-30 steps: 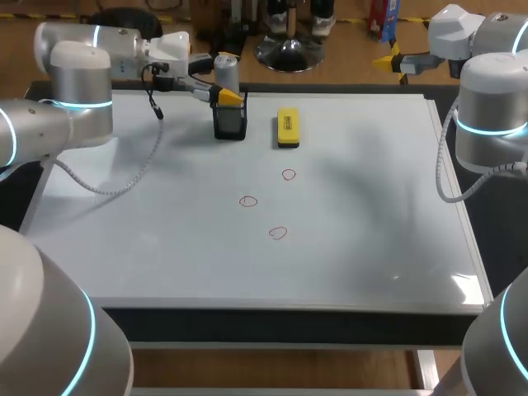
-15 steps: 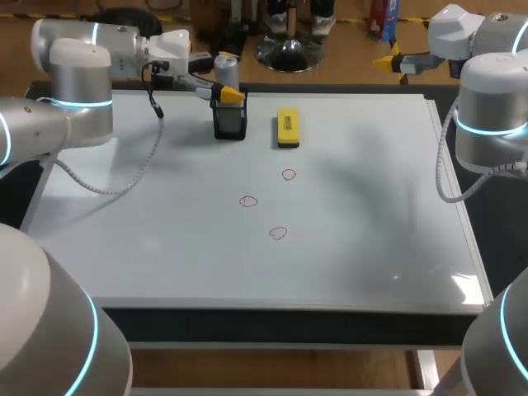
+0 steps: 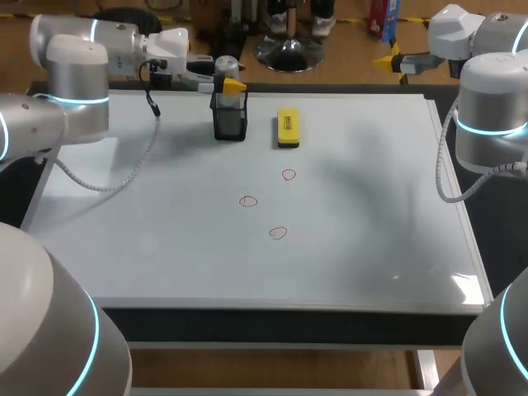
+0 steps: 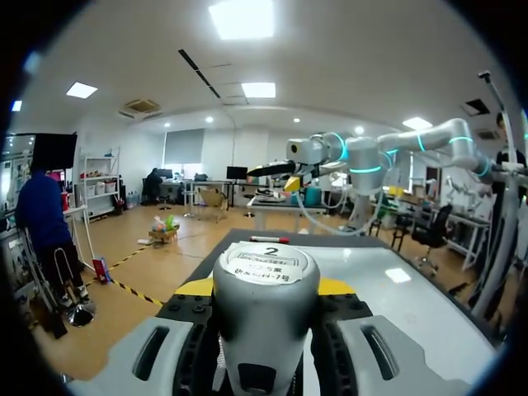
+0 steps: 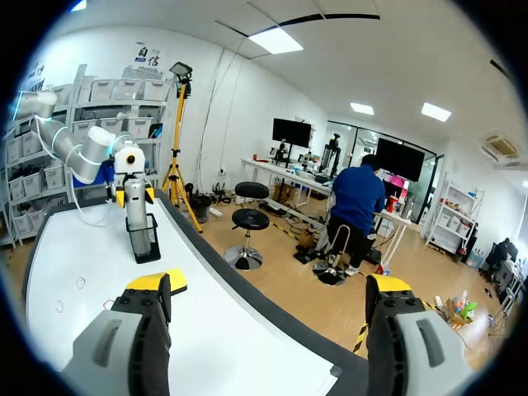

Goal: Pick up the inspection probe, press it on each red-marked spot on the whiteboard one by one, put down the probe, pick up the eraser, and wipe off all the red marks.

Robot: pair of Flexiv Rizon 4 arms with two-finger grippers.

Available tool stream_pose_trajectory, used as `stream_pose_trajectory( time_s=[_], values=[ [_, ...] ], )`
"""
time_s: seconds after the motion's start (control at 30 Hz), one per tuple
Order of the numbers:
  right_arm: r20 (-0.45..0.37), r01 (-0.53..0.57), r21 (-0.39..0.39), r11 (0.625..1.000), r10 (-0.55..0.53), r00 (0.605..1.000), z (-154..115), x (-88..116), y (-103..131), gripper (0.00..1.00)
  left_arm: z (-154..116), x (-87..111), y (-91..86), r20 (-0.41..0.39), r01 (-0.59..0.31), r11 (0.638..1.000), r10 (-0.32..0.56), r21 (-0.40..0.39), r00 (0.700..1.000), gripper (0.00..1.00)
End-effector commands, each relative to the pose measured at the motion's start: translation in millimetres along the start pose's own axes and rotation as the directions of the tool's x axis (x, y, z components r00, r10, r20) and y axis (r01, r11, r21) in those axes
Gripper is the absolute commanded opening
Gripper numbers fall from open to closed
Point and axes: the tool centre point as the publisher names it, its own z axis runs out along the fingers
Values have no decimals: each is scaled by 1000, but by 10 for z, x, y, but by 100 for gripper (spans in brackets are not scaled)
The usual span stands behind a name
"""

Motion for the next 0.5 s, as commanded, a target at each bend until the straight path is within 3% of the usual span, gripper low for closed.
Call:
stream_pose_trajectory(
  time_s=[0.03, 0.5],
  values=[
    [-1, 0, 0, 1000, 0, 1000, 0, -4, -2, 100, -3, -4, -27, -1, -4, 1000, 4, -1, 1000, 0],
    [-1, 0, 0, 1000, 0, 1000, 0, -4, -2, 100, 12, -26, -266, -24, -34, 999, 35, 12, 999, 0]
  ],
)
